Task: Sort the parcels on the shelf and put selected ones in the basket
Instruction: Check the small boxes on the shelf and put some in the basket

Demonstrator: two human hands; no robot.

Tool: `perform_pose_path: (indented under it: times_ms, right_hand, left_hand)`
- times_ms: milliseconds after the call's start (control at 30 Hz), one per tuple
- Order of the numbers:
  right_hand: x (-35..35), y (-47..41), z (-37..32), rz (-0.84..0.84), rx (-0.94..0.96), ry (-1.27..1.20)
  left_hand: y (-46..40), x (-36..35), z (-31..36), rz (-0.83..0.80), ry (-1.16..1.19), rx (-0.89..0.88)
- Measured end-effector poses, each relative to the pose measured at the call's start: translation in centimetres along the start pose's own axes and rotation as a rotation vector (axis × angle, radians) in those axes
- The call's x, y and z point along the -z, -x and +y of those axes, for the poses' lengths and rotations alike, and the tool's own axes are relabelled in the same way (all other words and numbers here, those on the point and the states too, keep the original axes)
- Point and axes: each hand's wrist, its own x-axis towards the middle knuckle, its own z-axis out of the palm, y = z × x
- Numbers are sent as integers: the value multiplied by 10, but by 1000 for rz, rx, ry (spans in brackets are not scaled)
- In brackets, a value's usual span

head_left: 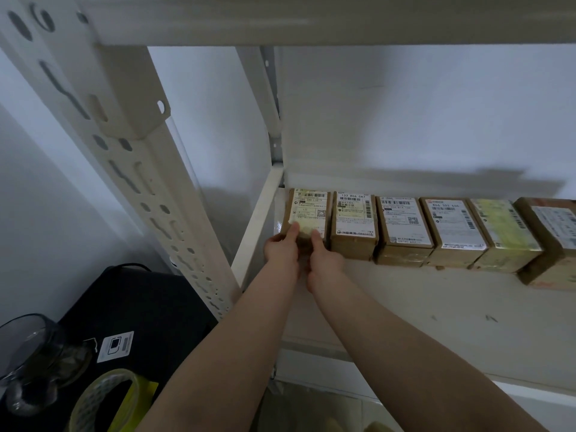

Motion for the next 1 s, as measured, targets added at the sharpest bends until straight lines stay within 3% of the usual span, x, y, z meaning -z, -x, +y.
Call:
perform_pose_path:
  times_ms: [667,1000]
  right_hand:
    - [12,-6,-9,8,-45,55]
    - [59,-9,-38,80,-50,78]
  left_hand:
    - [-15,-5,-10,67,-218,-33]
    - [20,-29,-45,-18,-141,163]
